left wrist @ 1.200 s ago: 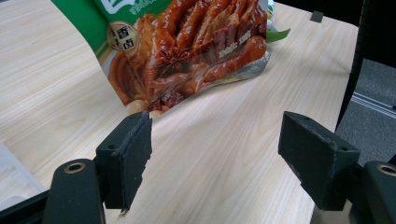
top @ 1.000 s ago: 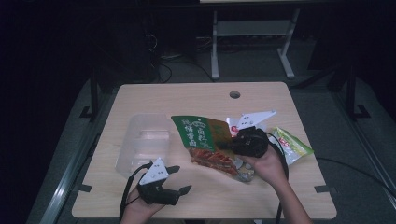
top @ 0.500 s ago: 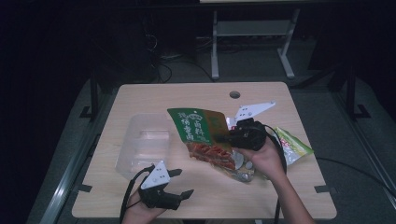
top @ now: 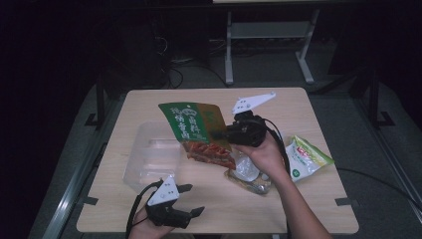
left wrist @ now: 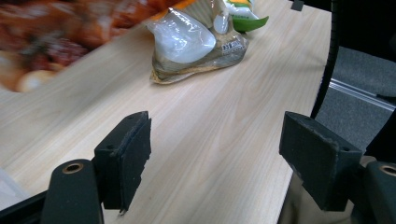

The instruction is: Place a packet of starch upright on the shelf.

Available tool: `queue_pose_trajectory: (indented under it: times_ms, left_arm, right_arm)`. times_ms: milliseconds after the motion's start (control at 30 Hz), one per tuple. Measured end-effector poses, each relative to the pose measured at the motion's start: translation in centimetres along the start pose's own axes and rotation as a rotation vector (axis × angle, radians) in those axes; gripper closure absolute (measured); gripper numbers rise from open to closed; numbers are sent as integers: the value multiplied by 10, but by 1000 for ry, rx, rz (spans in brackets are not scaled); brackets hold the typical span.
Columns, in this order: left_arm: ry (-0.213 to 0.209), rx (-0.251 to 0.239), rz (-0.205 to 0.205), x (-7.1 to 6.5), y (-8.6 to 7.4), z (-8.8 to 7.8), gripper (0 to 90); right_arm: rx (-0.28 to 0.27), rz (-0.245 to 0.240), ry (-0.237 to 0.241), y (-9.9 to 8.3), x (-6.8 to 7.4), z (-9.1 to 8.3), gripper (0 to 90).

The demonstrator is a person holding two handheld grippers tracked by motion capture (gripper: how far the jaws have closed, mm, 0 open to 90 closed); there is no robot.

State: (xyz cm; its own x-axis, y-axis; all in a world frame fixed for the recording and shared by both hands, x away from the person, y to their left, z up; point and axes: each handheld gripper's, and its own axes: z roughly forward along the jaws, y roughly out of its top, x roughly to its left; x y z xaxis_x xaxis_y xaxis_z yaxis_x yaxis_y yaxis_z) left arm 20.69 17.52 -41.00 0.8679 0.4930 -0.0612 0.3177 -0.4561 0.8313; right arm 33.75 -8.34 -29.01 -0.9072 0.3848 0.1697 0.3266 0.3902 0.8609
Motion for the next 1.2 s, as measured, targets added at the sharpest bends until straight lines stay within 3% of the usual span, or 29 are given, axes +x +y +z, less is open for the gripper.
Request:
queue_pose_trajectory:
  times_ms: [233, 767, 1033, 1200]
  left_arm:
    - [5, -19, 2, 0, -1, -2, 245]
    - [18, 8, 10, 8, -10, 0, 245]
    - [28, 10, 21, 7, -11, -2, 245]
    - [27, 1, 25, 7, -12, -2, 245]
  right_arm:
    - [-1, -1, 18, 21, -4, 24, 900]
    - [-18, 10, 45, 62, -25, 86, 900]
    - [-16, 33, 44, 74, -34, 132, 900]
    - [-27, 59, 47, 71, -42, 157, 900]
